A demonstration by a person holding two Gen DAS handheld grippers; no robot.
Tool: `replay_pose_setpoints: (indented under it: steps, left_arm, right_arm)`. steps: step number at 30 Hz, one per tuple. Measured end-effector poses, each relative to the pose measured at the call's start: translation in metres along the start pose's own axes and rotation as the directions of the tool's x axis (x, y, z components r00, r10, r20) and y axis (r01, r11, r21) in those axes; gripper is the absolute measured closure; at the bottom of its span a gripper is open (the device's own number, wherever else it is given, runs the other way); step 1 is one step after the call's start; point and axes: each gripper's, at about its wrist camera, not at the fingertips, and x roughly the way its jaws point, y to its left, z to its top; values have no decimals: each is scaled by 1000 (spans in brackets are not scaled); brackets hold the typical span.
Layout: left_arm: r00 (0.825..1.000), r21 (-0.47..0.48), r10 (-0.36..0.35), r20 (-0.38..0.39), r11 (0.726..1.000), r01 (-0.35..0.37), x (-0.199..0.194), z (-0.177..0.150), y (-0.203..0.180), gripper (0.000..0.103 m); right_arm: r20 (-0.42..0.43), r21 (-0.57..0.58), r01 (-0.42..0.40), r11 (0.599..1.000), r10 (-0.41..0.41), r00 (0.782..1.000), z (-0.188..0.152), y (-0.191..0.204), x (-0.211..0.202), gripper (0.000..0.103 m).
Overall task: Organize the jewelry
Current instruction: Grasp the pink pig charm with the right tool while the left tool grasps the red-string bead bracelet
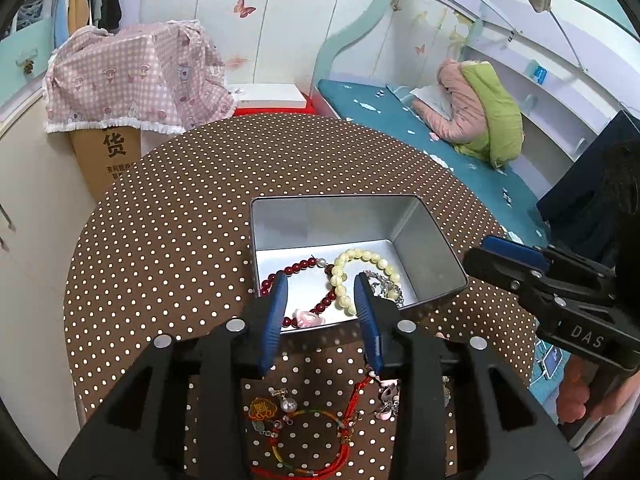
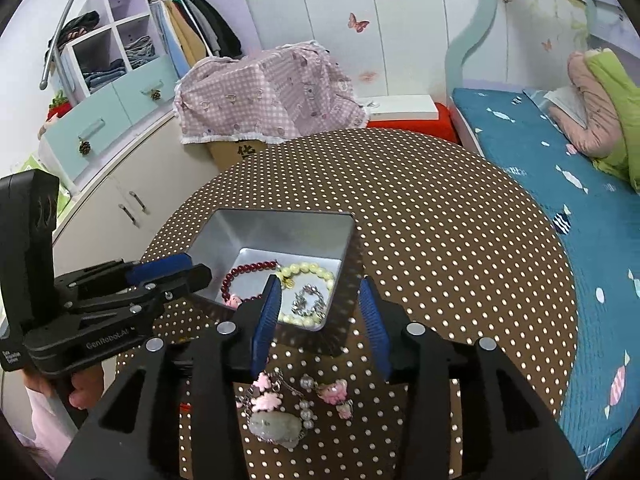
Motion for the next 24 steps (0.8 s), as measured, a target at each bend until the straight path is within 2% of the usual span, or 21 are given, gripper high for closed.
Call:
replay_pose_setpoints:
  steps: [5,7,10,20,24]
  left_arm:
    - [1000,7,18,1,1000,-18,-9,-5,2,67]
    - [1000,6,5,19,1000,-5,-18,-12,4,68]
    - [999,2,31,17,1000,-31,-27,-23,5,68]
    - [992,-68,98,-76,992,-103,-27,-73,33,67]
    - [991,-79,94,-91,992,-102,-27,-86,38,67]
  right_arm:
    - [-18,-8,24,1000,-24,1000,-14,-7,-5,61]
    - [-46,7,41,999,-40,998,-23,-14,-1,61]
    - [-99,21,60,998,-57,993,-39,-22,7,61]
    - [-166,-38,49,998,-55,985,-66,-11,17,61]
    - [-164,-102,75,992,-91,982,-76,3,19,61]
